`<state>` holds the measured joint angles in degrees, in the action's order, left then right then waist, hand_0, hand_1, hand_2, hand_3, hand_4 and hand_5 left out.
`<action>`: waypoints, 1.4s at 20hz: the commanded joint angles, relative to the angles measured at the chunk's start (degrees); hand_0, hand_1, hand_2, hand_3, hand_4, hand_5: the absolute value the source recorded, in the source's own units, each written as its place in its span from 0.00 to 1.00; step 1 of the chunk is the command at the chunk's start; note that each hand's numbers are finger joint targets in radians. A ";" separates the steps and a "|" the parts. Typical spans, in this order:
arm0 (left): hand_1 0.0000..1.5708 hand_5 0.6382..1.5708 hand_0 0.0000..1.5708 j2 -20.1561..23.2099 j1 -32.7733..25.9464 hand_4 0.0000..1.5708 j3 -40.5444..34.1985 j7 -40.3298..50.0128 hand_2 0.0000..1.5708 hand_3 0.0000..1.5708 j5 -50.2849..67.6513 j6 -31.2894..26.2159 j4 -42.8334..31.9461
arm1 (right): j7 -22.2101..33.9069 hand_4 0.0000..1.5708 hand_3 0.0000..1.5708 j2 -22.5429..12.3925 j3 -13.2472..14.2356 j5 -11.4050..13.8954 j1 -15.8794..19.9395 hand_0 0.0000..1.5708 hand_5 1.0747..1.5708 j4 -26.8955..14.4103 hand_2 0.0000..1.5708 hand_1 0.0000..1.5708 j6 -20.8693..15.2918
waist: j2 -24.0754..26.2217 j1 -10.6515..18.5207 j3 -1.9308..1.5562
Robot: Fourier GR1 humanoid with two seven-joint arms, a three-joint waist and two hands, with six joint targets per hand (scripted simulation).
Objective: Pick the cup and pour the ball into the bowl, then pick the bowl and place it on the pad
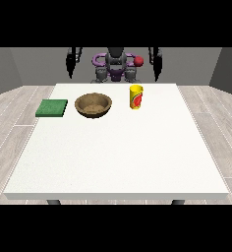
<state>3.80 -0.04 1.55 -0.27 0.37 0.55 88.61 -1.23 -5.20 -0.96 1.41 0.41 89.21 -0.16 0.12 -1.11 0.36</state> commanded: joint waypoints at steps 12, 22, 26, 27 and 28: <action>0.00 0.98 0.00 3.77 4.80 0.00 -8.61 9.65 0.00 0.00 9.70 -1.44 12.25 | 5.37 0.00 0.00 -9.45 13.06 -15.89 -1.10 0.00 1.00 6.83 0.00 0.00 11.75 | 7.80 -0.38 -0.36; 0.00 0.95 0.00 2.64 10.89 0.00 -10.84 -5.72 0.00 0.00 6.28 -0.79 1.12 | -0.37 0.00 0.00 -5.25 10.72 -12.94 2.63 0.00 1.00 6.67 0.00 0.00 10.95 | -3.49 -3.18 -0.34; 0.00 0.95 0.00 2.89 10.18 0.00 -11.91 -14.73 0.00 0.00 6.54 -3.35 -4.15 | -9.47 0.00 0.00 -5.26 11.74 -11.75 1.37 0.00 1.00 1.44 0.00 0.00 14.00 | -7.30 -2.84 -0.35; 0.00 0.95 0.00 0.24 8.77 0.00 -10.04 -17.98 0.00 0.00 3.92 -1.19 -6.00 | -5.07 0.00 0.00 -8.01 13.75 -13.75 3.33 0.00 1.00 1.55 0.00 0.00 14.67 | -6.24 -2.68 -0.35; 0.00 0.95 0.00 -0.45 11.62 0.00 -9.15 -17.39 0.00 0.00 3.20 0.07 -6.94 | -5.96 0.00 0.00 -7.31 14.03 -13.32 6.12 0.00 1.00 -0.79 0.00 0.00 13.29 | -7.58 -2.05 -0.36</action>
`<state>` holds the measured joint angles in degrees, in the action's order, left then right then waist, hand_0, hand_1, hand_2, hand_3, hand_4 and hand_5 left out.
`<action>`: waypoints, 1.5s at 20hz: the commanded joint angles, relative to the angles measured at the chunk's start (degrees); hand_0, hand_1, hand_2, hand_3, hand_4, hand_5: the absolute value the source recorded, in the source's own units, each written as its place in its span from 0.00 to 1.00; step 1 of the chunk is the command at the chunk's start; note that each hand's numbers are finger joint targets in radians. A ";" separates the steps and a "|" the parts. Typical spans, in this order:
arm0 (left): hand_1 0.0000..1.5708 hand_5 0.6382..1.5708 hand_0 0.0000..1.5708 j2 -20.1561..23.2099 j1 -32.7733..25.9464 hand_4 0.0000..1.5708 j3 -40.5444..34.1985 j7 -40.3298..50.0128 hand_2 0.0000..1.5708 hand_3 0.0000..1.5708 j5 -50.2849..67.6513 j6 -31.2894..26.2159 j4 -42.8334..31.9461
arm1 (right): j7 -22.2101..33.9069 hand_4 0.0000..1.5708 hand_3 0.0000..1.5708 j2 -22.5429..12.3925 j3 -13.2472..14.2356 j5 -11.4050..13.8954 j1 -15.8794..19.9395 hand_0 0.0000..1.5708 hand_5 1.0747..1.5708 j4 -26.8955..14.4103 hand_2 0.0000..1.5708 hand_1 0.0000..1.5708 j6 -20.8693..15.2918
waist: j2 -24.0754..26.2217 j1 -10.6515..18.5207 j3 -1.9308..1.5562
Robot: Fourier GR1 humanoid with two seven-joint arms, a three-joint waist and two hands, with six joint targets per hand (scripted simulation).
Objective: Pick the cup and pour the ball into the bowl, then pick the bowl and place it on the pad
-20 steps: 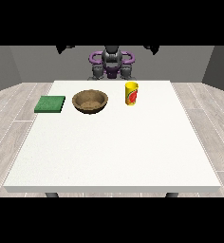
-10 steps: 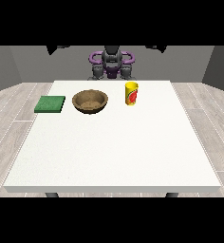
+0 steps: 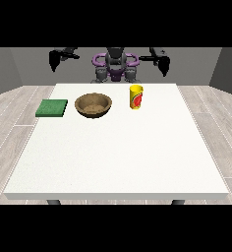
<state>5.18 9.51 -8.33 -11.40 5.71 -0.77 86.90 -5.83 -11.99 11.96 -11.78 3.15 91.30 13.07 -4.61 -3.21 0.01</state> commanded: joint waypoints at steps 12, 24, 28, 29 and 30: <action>0.00 0.94 0.00 -0.45 9.30 0.00 -3.51 -29.22 0.00 0.00 -1.87 4.02 -28.29 | -10.35 0.00 0.00 -2.93 3.67 -1.34 5.56 0.00 1.00 -6.20 0.00 0.00 5.09 | -12.97 -4.01 0.02; 0.00 0.95 0.00 -1.23 19.53 0.00 -5.76 -39.94 0.00 0.00 -2.47 7.58 -51.59 | -9.04 0.00 0.00 -0.88 0.51 2.09 6.44 0.00 1.00 -7.08 0.00 0.00 3.25 | -11.47 -5.42 0.04; 0.00 0.99 0.00 -3.37 19.15 0.00 -3.91 -41.31 0.00 0.00 -3.22 8.92 -53.14 | -15.67 0.00 0.00 -2.02 2.46 2.96 6.06 0.00 1.00 -13.48 0.00 0.00 5.01 | -10.31 -4.23 0.01; 0.00 0.73 0.00 -3.65 21.08 0.49 -5.51 -43.08 0.00 0.00 -2.40 11.17 -53.29 | -13.25 0.00 0.00 -2.82 3.79 1.11 8.38 0.00 1.00 -12.52 0.00 0.00 4.44 | -11.93 -4.85 0.02; 0.65 0.15 0.65 -2.29 19.85 0.93 -2.05 -40.17 0.70 0.57 -8.39 17.63 -52.45 | -7.48 0.00 0.00 -4.62 2.83 -0.09 8.90 0.00 1.00 -10.30 0.00 0.00 6.21 | -10.46 -7.23 0.02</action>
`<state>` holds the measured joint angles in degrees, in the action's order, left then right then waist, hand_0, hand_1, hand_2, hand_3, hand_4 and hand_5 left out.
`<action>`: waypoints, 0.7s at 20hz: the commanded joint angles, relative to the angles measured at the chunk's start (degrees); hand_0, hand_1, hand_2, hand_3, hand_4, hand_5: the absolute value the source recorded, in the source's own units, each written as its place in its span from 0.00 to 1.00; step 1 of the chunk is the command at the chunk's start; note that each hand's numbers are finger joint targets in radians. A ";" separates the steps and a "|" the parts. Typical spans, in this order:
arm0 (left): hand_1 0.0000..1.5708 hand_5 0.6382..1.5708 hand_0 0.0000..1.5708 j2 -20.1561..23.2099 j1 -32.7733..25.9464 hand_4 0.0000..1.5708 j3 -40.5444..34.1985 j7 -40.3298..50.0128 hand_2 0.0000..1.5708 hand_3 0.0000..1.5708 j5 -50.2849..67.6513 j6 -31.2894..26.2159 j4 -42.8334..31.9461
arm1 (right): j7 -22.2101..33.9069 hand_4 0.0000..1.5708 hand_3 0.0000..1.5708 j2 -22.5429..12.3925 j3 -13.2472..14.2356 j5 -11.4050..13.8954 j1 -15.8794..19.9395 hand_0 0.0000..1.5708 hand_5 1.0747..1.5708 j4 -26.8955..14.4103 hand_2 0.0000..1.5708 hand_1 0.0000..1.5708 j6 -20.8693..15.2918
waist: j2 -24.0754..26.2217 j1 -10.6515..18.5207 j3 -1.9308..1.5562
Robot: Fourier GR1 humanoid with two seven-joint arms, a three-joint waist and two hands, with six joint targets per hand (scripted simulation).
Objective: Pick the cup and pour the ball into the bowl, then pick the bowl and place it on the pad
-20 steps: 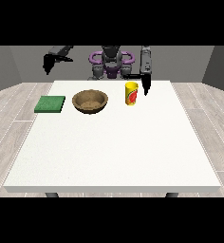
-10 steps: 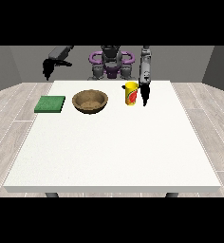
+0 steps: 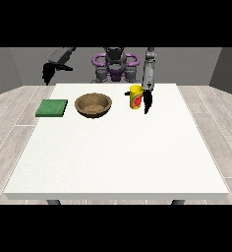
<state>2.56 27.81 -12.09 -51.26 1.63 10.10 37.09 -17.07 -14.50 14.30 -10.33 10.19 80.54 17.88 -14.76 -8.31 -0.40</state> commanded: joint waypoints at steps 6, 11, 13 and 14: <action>0.84 0.66 0.84 -2.11 -2.60 0.94 2.74 -5.65 1.00 1.00 -7.57 15.70 -2.62 | 1.30 0.00 0.00 -3.38 2.24 -2.42 2.36 0.00 1.00 0.32 0.00 0.00 2.17 | -2.72 -3.14 0.43; 0.84 0.69 0.84 -0.03 -2.70 0.95 7.48 7.84 1.00 1.00 -12.13 16.25 0.11 | 1.38 0.00 0.00 -3.23 1.54 -1.01 -3.19 0.00 1.00 -5.48 0.00 0.00 4.48 | 9.33 -0.24 0.34; 0.86 0.72 0.86 5.20 0.24 0.99 9.06 13.55 1.00 1.00 -16.20 18.41 0.42 | 5.49 0.00 0.00 -3.33 2.26 -1.75 -0.60 0.00 1.00 -6.14 0.00 0.00 1.94 | 12.34 1.44 0.26; 0.88 0.75 0.88 7.56 1.03 1.00 10.04 14.74 1.00 1.00 -18.74 20.21 0.17 | 5.95 0.00 0.00 -4.06 3.14 -2.66 -0.04 0.00 1.00 -7.09 0.00 0.00 2.38 | 12.40 1.62 0.21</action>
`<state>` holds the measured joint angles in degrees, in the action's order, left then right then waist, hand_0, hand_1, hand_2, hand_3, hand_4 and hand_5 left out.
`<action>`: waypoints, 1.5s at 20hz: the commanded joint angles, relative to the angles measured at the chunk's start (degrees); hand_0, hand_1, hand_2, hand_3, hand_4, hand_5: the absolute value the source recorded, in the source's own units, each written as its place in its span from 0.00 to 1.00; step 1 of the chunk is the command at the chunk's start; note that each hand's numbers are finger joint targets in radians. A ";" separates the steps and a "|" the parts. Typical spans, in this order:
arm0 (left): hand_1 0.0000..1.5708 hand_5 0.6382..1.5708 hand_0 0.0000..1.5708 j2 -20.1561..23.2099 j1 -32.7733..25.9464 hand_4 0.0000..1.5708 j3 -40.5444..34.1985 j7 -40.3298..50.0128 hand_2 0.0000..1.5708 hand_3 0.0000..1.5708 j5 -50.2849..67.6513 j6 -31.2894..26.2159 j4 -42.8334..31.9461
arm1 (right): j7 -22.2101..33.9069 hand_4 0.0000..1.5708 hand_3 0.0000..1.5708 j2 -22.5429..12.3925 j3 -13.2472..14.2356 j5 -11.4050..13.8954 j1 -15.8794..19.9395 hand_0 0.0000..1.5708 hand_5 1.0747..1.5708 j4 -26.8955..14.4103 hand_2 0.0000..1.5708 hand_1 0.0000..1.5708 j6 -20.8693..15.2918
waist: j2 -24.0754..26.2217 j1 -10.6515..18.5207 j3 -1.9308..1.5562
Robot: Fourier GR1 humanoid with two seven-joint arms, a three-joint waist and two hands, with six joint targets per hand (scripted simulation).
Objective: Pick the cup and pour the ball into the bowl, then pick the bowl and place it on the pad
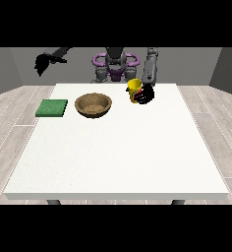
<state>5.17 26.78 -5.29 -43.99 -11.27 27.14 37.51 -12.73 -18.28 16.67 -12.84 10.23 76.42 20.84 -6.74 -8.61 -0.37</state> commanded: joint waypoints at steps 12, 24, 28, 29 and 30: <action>0.95 0.68 0.95 11.43 16.29 1.00 12.06 34.22 1.00 1.00 -22.32 2.93 -0.26 | -3.69 0.00 0.00 -2.11 2.98 0.03 0.97 0.00 0.99 -11.43 0.00 0.00 1.78 | 4.89 3.17 0.33; 0.99 0.61 0.99 8.24 24.89 1.00 24.92 56.60 1.00 1.00 -44.71 1.66 -2.68 | -1.39 0.00 0.00 -2.69 2.20 -0.64 0.37 0.00 1.00 -14.16 0.00 0.00 4.57 | 11.41 0.57 0.26; 0.98 0.75 0.98 5.49 26.68 0.95 32.10 61.47 1.00 1.00 -54.00 -1.53 -3.78 | -2.56 0.00 0.00 -2.82 2.15 0.64 -0.86 0.00 1.00 -16.42 0.00 0.00 4.34 | 12.42 1.83 0.26; 0.96 0.79 0.96 4.79 27.12 0.90 33.87 62.17 1.00 1.00 -56.27 -1.81 -4.36 | -4.35 0.00 0.00 -4.03 2.72 -0.17 -1.06 0.00 1.00 -16.85 0.00 0.00 6.87 | 11.34 0.90 0.23; 0.96 0.82 0.96 3.46 29.00 0.88 35.96 62.20 1.00 1.00 -57.88 -5.21 -4.08 | -0.84 0.00 0.00 -4.88 4.11 -1.65 1.97 0.00 1.00 -18.13 0.00 0.00 5.49 | 12.36 2.56 0.23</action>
<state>10.96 52.62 24.76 14.67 -61.85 26.08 34.41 -14.98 -21.73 19.55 -13.17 10.52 60.29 25.52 4.84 -6.57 -0.14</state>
